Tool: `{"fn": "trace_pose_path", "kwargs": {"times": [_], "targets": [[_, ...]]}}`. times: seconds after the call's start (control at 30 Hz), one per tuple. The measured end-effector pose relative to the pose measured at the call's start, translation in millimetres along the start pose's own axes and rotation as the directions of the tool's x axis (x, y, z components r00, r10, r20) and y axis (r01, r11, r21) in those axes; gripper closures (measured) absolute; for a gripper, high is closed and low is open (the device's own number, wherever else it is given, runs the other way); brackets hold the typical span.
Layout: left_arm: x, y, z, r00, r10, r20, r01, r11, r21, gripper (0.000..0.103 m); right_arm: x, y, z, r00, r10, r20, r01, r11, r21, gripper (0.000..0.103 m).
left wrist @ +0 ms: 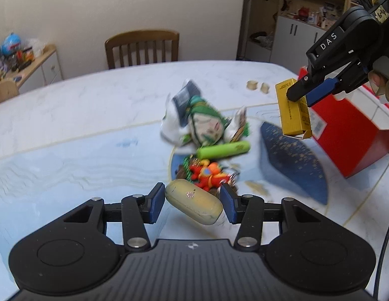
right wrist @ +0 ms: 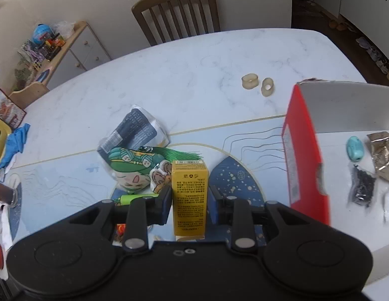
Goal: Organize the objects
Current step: 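Grasp the pale yellow oval with the left tool while the right tool grasps the yellow box, then carry the yellow oval and yellow box over the red box and lower them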
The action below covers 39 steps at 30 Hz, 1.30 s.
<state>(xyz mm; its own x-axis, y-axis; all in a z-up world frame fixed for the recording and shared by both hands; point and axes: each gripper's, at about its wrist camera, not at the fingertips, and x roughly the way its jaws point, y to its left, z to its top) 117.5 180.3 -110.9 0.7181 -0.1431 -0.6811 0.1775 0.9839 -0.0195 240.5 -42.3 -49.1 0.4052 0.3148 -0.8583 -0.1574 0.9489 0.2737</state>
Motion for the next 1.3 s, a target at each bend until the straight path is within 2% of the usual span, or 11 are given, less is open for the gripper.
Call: {"fn": "trace_pose_path", "kwargs": {"times": [0.4, 0.7, 1.0, 1.3], "targets": [[-30.2, -52.7, 56.6, 0.997, -0.062, 0.046, 0.058, 0.996, 0.072, 0.055, -75.5, -42.2, 14.9, 0.996, 0.055, 0.068, -0.052, 0.998, -0.039, 0.074], [-24.2, -121.8, 92.1, 0.990, -0.130, 0.048, 0.122, 0.983, 0.136, 0.055, -115.8, -123.8, 26.3, 0.993, -0.003, 0.120, 0.003, 1.000, -0.004, 0.074], [1.3, -200.8, 117.1, 0.983, -0.185, 0.007, 0.180, 0.964, 0.197, 0.055, -123.3, -205.6, 23.6, 0.994, -0.062, 0.090, 0.060, 0.998, 0.022, 0.074], [45.9, -261.9, 139.1, 0.982, -0.180, -0.047, 0.187, 0.956, 0.226, 0.055, -109.0, -253.5, 15.9, 0.998, -0.045, 0.037, 0.044, 0.999, 0.029, 0.074]]}}
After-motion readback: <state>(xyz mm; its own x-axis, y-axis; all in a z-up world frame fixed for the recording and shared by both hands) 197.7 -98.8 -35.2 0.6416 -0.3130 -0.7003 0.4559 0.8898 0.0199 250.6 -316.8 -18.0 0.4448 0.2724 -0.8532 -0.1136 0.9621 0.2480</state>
